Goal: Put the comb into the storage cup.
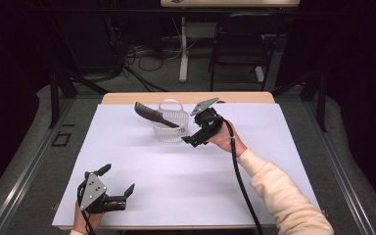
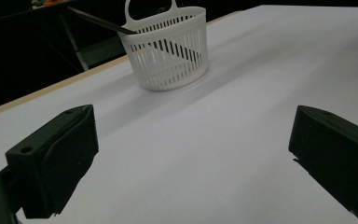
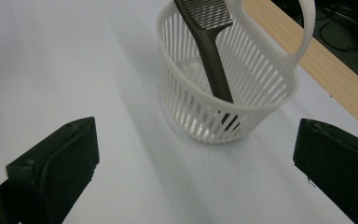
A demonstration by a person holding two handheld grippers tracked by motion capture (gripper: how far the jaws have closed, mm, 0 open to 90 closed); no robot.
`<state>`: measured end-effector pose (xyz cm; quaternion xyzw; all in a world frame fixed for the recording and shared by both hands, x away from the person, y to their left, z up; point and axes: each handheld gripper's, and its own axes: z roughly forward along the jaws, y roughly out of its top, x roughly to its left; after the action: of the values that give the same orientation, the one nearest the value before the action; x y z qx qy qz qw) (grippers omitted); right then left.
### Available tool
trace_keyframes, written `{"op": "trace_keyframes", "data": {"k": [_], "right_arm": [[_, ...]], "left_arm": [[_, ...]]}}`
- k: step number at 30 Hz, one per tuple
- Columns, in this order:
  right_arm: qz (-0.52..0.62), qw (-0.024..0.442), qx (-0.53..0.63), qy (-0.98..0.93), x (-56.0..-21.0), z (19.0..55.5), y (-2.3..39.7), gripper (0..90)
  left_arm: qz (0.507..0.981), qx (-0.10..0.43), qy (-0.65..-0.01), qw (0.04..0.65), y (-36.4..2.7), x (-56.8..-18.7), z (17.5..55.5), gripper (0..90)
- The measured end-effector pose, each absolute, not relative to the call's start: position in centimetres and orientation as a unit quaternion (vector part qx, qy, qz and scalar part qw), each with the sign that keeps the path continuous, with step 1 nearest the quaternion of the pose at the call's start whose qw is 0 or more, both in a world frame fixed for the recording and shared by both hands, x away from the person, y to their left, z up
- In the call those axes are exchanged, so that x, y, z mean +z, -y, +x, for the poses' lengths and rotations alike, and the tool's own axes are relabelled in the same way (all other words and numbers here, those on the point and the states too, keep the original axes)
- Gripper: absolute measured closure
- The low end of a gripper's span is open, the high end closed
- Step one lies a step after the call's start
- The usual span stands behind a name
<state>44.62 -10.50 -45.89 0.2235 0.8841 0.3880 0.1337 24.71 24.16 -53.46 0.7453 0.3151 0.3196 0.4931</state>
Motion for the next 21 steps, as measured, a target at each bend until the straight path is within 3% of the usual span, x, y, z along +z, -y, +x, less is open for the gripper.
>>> {"op": "trace_keyframes", "data": {"k": [21], "right_arm": [[0.239,0.140,0.396,-0.876,-47.5,41.0,15.4,0.0]], "left_arm": [[0.748,0.316,-0.315,0.491,-24.0,-53.5,24.8,1.6]]}}
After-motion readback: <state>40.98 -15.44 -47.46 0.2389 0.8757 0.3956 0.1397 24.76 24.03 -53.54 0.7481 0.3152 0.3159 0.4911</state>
